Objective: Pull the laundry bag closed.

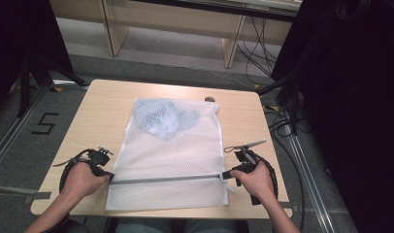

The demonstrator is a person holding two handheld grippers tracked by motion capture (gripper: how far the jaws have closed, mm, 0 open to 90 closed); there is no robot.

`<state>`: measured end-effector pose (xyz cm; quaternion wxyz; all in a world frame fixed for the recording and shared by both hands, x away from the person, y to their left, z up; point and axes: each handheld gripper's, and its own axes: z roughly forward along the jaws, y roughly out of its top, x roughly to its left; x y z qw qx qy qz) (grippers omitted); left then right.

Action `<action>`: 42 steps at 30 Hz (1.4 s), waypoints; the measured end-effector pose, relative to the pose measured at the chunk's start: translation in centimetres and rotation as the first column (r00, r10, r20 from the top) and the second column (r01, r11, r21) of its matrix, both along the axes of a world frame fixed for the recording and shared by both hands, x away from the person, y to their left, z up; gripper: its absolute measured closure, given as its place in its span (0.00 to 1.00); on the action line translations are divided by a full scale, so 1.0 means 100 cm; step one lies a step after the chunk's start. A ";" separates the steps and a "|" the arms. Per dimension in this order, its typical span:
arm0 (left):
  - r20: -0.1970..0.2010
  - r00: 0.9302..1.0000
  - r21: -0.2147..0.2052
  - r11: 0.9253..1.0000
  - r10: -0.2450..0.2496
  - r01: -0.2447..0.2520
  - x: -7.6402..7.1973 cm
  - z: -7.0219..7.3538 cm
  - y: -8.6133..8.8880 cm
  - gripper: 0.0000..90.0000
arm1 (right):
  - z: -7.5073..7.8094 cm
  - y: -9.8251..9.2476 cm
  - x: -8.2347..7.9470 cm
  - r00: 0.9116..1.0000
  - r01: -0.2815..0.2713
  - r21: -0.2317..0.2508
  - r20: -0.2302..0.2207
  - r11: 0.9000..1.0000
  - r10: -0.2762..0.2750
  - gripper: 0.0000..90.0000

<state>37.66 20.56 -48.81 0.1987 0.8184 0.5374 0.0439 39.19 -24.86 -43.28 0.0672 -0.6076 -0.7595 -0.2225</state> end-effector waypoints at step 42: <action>0.152 0.986 -0.089 0.995 0.066 -0.053 -0.008 0.013 0.010 0.86 | -0.018 -0.035 -0.006 0.986 0.150 0.109 0.058 0.983 -0.157 0.66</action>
